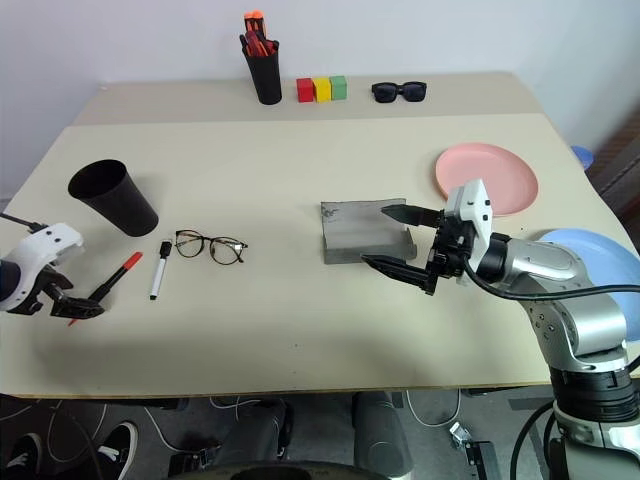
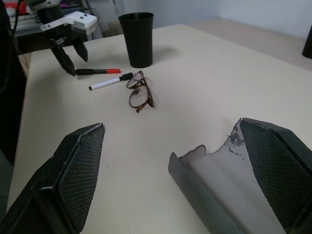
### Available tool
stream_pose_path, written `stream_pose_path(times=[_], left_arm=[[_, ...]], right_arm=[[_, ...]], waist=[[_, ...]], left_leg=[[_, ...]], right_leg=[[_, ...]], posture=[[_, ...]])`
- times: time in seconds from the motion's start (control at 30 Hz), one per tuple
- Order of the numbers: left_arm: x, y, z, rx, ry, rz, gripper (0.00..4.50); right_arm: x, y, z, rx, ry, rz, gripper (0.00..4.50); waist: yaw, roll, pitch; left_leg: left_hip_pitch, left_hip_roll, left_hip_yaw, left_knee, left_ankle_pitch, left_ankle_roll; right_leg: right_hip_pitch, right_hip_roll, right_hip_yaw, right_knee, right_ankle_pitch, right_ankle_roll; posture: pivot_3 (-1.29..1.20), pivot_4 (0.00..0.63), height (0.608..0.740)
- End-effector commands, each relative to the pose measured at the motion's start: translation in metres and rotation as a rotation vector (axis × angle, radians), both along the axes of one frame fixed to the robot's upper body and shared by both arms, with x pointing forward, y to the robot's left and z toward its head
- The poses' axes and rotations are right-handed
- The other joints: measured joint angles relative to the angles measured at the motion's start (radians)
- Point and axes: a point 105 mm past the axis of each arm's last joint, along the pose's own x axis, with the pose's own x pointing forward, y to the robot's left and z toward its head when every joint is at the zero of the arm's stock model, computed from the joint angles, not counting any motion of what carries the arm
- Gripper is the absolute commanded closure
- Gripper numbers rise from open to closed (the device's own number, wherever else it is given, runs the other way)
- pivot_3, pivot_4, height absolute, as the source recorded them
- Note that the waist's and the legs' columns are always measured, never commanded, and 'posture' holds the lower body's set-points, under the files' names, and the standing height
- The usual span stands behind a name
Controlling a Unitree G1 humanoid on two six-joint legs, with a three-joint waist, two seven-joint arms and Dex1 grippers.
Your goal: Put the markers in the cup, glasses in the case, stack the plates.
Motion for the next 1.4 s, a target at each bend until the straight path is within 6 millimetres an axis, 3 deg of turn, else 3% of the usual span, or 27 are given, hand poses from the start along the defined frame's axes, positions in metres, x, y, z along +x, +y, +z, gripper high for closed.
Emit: stream_pose_path(times=[0.03,0.1,0.2,0.43,0.47,0.57,0.67,0.73,0.93,1.1,1.23,1.4], left_arm=[[0.001,0.006,-0.006,0.035,0.01,-0.003,0.05],[0.008,0.005,-0.009,0.035,-0.011,0.001,0.05],[0.013,0.0,-0.009,0.014,-0.02,-0.003,0.84],[0.009,-0.004,-0.013,-0.01,0.016,-0.006,4.31],[0.009,-0.003,-0.013,-0.009,0.02,-0.005,4.47],[0.005,0.001,-0.008,-0.004,0.025,-0.005,4.47],[0.001,0.008,0.011,0.034,0.014,-0.032,4.47],[-0.002,0.001,0.029,0.008,0.008,-0.077,4.47],[-0.003,-0.008,0.054,0.031,-0.043,-0.183,4.47],[0.015,-0.049,0.072,-0.148,-0.202,-0.29,4.47],[0.025,-0.065,0.077,-0.213,-0.322,-0.361,4.47],[0.06,-0.074,0.102,-0.197,-0.625,-0.377,4.47]], right_arm=[[-0.001,0.0,0.007,-0.001,-0.033,-0.008,0.0],[0.0,-0.001,0.007,-0.006,-0.032,-0.014,0.0],[0.001,-0.002,0.007,-0.01,-0.034,-0.023,0.0],[0.002,-0.003,0.008,-0.012,-0.036,-0.035,0.0],[0.002,-0.003,0.008,-0.012,-0.036,-0.036,0.0],[0.003,-0.003,0.007,-0.013,-0.035,-0.037,0.0],[0.004,-0.003,0.006,-0.012,-0.033,-0.036,0.0],[0.006,-0.003,0.006,-0.012,-0.034,-0.036,0.0],[0.008,-0.002,0.006,-0.011,-0.037,-0.031,0.0],[0.01,0.0,0.006,-0.011,-0.042,-0.026,0.0],[0.011,0.0,0.007,-0.011,-0.046,-0.026,0.0],[0.014,-0.002,0.008,-0.016,-0.057,-0.039,0.0]], waist=[[0.0,0.0,0.0],[0.0,0.0,0.0],[0.005,0.0,0.0],[0.002,0.001,0.0],[0.001,0.001,0.0],[-0.001,0.001,0.0],[-0.002,0.0,0.0],[-0.001,-0.001,0.0],[0.002,-0.001,0.0],[0.003,-0.001,0.0],[-0.003,-0.001,0.0],[0.006,-0.001,0.0]], left_leg=[[0.0,0.0,0.0,0.0,0.0,0.0],[0.0,0.0,0.0,0.0,0.0,0.0],[0.0,0.0,0.0,0.001,0.0,0.0],[0.001,0.0,0.0,0.001,0.0,0.0],[0.001,0.0,0.0,0.001,0.0,0.0],[0.002,0.0,0.0,0.001,0.0,0.0],[0.001,0.0,0.0,0.001,0.0,0.0],[0.0,0.0,0.0,0.001,0.0,0.0],[0.001,0.0,0.0,0.001,0.0,0.0],[0.0,0.0,0.0,0.001,0.0,0.0],[0.0,0.0,0.001,0.001,0.0,0.0],[0.0,0.0,0.0,0.003,0.0,0.0]], right_leg=[[0.0,0.0,0.0,0.0,0.0,0.0],[0.0,0.0,0.0,0.0,0.0,0.0],[0.0,0.0,0.0,0.001,0.0,0.0],[0.001,0.0,0.0,0.003,0.0,0.0],[0.001,0.0,0.0,0.003,0.0,0.0],[0.0,0.0,0.0,0.003,0.0,0.0],[0.0,0.0,0.0,0.003,0.0,0.0],[-0.001,0.0,0.0,0.003,0.0,0.0],[0.0,0.0,0.0,0.002,0.0,0.0],[0.0,0.0,0.0,0.003,0.0,0.0],[0.0,0.0,0.0,0.002,0.0,0.0],[-0.001,0.0,0.0,0.003,0.0,0.0]], posture=[[0.0,0.15,0.74],[0.0,0.15,0.74],[0.0,0.15,0.74],[0.0,0.15,0.74],[0.0,0.15,0.74],[0.0,0.15,0.74],[0.0,0.15,0.74],[0.0,0.15,0.74],[0.0,0.15,0.74],[0.0,0.15,0.74],[0.0,0.15,0.74],[0.0,0.15,0.74]])
